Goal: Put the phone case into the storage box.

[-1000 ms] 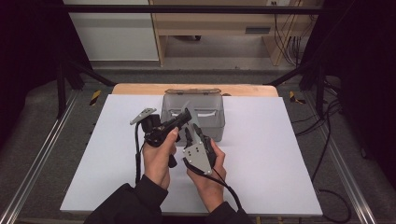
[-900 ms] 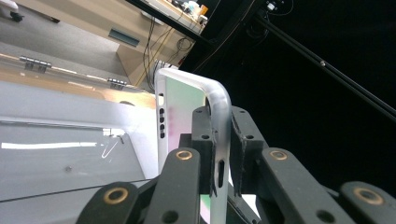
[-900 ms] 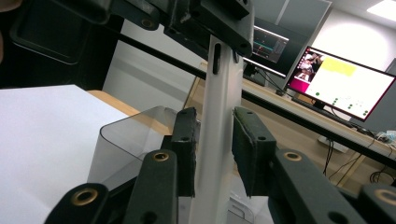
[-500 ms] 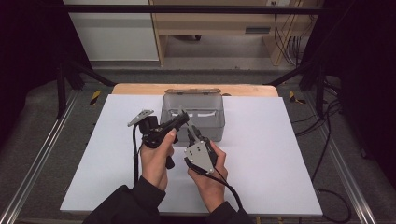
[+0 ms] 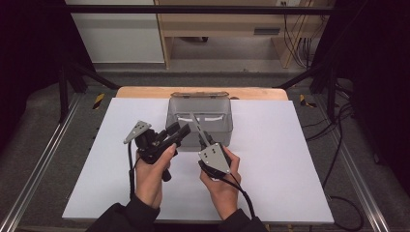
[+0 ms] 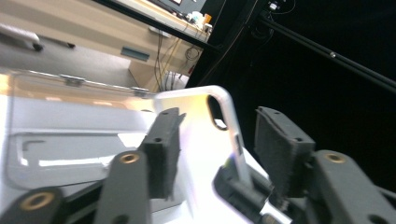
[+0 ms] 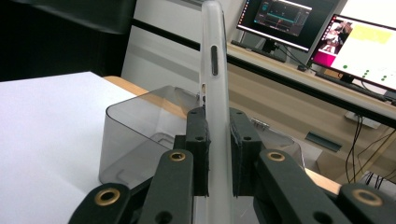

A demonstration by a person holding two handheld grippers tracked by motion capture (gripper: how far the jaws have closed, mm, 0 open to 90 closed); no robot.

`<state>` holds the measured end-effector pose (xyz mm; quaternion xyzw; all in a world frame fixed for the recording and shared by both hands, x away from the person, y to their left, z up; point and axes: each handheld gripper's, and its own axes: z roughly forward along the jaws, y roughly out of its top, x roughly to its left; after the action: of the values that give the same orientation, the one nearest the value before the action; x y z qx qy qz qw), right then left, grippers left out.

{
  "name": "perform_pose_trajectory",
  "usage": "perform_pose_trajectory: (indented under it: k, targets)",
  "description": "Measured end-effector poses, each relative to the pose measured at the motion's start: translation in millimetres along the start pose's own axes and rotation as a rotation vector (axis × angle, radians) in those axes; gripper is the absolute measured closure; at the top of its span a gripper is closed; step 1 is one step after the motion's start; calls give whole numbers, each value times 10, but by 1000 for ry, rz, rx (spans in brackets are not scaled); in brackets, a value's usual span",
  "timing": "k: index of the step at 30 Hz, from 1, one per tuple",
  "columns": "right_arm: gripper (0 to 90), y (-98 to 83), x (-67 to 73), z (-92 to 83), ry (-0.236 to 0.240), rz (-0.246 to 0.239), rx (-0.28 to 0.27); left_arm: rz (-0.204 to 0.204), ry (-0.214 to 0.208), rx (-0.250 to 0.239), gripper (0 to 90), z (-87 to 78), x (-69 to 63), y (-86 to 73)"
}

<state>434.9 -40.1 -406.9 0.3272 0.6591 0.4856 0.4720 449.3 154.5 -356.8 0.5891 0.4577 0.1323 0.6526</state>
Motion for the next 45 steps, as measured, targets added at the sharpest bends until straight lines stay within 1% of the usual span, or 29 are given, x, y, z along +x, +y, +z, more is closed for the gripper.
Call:
perform_pose_trajectory:
  k: [2, 3, 4, 6, 7, 8, 9, 10, 11, 12, 14, 15, 16, 17, 19, 21, 23, 26, 27, 28, 30, 32, 34, 35, 37, 39, 42, 43, 45]
  targets:
    - [806, -4, -16, -11, 5, 1, 8, 37, 21, -2, 415, -84, 71, -28]
    - [806, -2, -24, -17, 9, 2, 11, 37, 21, -2, 396, -84, 71, -28]
    - [806, 1, -32, -25, 12, 3, 13, 73, 56, -12, 376, -174, 150, -59]
    - [806, 10, -47, -39, 15, 1, 18, 116, 88, -24, 351, -267, 239, -89]
    - [806, 13, -57, -42, 20, 3, 21, 116, 88, -24, 339, -267, 239, -89]
    - [807, 17, -66, -48, 24, 7, 24, 140, 109, -27, 321, -310, 285, -107]
    - [807, 21, -76, -53, 28, 8, 30, 179, 141, -34, 303, -391, 380, -147]
    - [806, 22, -87, -55, 34, 12, 34, 179, 141, -34, 287, -391, 380, -147]
    - [806, 22, -87, -55, 34, 12, 34, 202, 164, -36, 287, -432, 427, -171]
    - [806, 24, -112, -63, 46, 20, 46, 238, 192, -32, 248, -504, 517, -227]
    - [806, 29, -135, -70, 52, 29, 52, 256, 213, -36, 225, -570, 613, -291]
    - [807, 33, -150, -70, 55, 35, 56, 256, 213, -36, 213, -570, 613, -291]
    - [807, 39, -167, -70, 57, 43, 58, 284, 235, -38, 195, -622, 705, -358]
    - [806, 46, -181, -72, 57, 43, 59, 294, 247, -40, 182, -644, 752, -390]
    - [806, 58, -201, -76, 60, 38, 62, 295, 258, -45, 153, -661, 853, -459]
    - [806, 60, -226, -69, 68, 50, 72, 305, 262, -31, 128, -648, 939, -527]
    - [806, 53, -265, -63, 76, 87, 83, 320, 260, -12, 112, -635, 986, -568]
    - [806, 47, -336, -68, 80, 134, 95, 321, 252, -16, 85, -648, 1000, -610]
    - [807, 49, -359, -72, 82, 141, 98, 364, 252, -7, 79, -665, 1002, -649]
    - [806, 50, -381, -77, 83, 147, 100, 374, 255, -6, 75, -682, 1009, -660]
    - [807, 49, -429, -80, 93, 174, 108, 368, 244, -6, 67, -702, 1028, -681]
    - [806, 48, -480, -78, 96, 192, 112, 382, 240, 4, 62, -721, 1035, -686]
    - [806, 57, -526, -88, 92, 199, 111, 396, 238, 3, 60, -742, 1036, -686]
    - [806, 62, -546, -91, 91, 201, 111, 411, 239, 10, 58, -758, 1042, -685]
    - [806, 66, -589, -90, 93, 216, 113, 425, 239, 21, 54, -792, 1058, -688]
    - [806, 65, -621, -84, 90, 221, 119, 429, 237, 21, 54, -844, 1084, -684]
    - [806, 59, -649, -72, 92, 215, 128, 442, 231, 25, 50, -939, 1131, -681]
    - [806, 55, -656, -66, 94, 217, 133, 442, 231, 25, 44, -939, 1131, -681]
    - [806, 44, -671, -52, 99, 225, 141, 440, 229, 18, 43, -1014, 1177, -667]
